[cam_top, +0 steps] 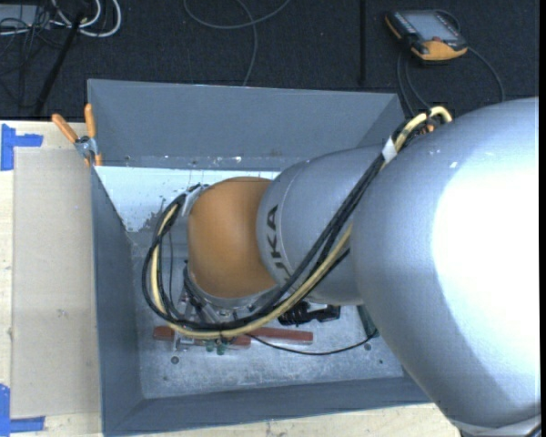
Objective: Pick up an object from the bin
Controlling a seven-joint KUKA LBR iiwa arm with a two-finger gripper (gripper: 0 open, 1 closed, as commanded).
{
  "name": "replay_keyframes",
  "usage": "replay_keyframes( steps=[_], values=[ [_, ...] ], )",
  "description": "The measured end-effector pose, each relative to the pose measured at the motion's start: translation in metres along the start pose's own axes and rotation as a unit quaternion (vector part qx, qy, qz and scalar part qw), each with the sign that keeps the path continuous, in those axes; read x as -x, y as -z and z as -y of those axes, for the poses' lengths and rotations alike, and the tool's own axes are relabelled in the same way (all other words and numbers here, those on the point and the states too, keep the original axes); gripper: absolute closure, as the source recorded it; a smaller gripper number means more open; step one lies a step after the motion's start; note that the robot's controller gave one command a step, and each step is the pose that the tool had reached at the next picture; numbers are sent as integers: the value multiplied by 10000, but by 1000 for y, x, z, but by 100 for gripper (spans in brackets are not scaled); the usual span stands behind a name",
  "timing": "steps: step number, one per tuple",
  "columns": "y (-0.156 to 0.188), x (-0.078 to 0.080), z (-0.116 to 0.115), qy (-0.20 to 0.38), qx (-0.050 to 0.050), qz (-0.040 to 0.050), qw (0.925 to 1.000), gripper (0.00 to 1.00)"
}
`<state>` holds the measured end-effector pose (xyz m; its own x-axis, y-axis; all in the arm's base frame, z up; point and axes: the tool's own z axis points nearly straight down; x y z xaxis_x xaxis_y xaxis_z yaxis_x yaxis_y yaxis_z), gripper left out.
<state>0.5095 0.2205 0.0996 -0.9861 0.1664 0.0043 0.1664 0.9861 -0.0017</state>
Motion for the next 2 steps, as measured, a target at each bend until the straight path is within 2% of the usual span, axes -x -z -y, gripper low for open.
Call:
replay_keyframes(
  steps=[2],
  values=[
    [32, -1, 1, -3, -11, -18, 10000, 100]
  ],
)
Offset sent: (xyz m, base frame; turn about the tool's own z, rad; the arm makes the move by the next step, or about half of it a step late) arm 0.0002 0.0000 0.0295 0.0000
